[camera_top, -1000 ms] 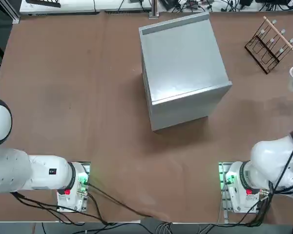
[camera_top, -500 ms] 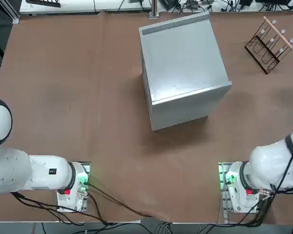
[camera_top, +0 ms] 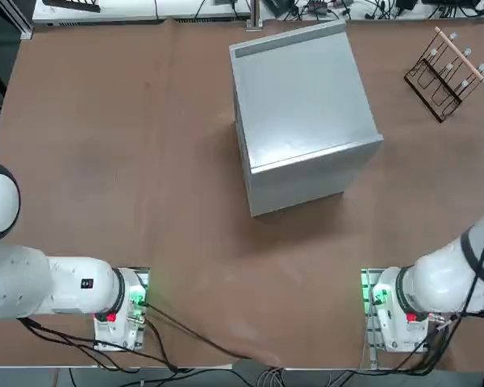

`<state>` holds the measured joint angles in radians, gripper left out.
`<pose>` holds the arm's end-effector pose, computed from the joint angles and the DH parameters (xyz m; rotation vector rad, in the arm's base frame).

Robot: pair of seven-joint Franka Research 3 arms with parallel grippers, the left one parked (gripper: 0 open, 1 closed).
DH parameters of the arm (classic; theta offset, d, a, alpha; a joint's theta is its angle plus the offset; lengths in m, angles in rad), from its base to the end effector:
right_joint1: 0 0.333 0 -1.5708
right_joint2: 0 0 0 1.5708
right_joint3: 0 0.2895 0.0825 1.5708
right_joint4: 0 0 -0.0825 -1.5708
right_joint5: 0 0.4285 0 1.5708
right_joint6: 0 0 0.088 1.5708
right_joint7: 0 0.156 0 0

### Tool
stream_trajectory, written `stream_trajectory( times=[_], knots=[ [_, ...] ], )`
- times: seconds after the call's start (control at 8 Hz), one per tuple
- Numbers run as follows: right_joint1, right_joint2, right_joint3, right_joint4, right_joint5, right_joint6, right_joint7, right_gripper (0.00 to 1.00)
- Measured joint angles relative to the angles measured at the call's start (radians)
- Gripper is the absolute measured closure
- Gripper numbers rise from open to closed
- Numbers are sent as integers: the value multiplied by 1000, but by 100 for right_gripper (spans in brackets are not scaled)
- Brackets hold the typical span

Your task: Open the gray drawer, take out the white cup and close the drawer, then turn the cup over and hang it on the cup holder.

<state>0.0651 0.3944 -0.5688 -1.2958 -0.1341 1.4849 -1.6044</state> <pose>0.6015 -0.2965 0.4703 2.5779 1.6145 -0.5689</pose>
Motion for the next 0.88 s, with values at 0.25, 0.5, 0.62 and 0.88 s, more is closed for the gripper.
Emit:
stream_trajectory(
  times=[0.25,0.5,0.62,0.88],
  knots=[
    [179,2,6,-3,-271,7,142,80],
    [278,5,73,-57,-483,7,308,80],
    [275,-2,128,-118,-593,19,399,80],
    [257,-55,212,-327,-839,89,633,80]
  ],
)
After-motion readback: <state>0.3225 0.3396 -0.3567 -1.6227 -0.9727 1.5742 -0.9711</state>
